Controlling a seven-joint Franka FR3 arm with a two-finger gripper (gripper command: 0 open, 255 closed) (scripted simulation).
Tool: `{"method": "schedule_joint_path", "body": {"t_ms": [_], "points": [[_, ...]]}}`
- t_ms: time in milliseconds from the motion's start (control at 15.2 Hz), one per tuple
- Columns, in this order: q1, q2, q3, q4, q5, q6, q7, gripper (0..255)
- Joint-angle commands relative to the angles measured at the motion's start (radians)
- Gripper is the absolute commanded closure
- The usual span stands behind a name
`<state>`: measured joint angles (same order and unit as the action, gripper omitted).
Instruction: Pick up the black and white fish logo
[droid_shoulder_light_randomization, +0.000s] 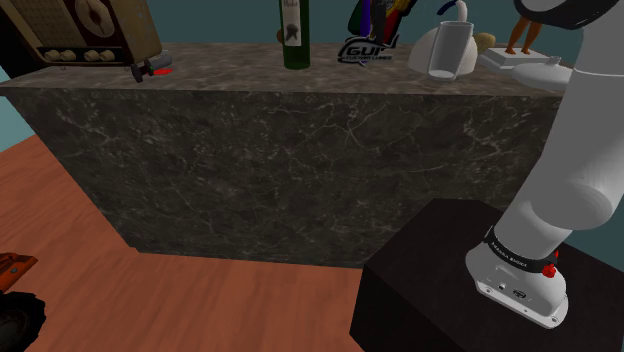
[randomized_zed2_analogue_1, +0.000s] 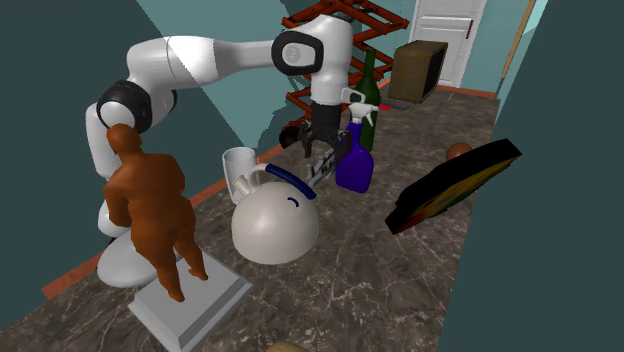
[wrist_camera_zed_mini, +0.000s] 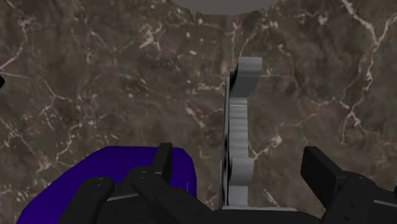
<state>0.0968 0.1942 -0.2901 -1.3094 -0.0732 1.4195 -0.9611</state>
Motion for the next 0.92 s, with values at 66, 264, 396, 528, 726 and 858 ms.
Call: {"method": "schedule_joint_path", "body": {"t_ms": [66,264,396,528,726,858], "points": [[0.001,0.001,0.0,-0.017,-0.001,0.005,0.001,255],[0.0,-0.003,0.0,-0.026,-0.002,0.01,0.0,255],[0.0,-0.004,0.0,-0.028,-0.002,0.011,0.001,255],[0.002,0.0,0.001,-0.024,-0.001,0.011,0.003,255],[-0.003,0.017,-0.001,0.035,0.004,-0.031,-0.005,255],[-0.006,0.032,-0.002,0.084,0.007,-0.065,-0.011,255]]}}
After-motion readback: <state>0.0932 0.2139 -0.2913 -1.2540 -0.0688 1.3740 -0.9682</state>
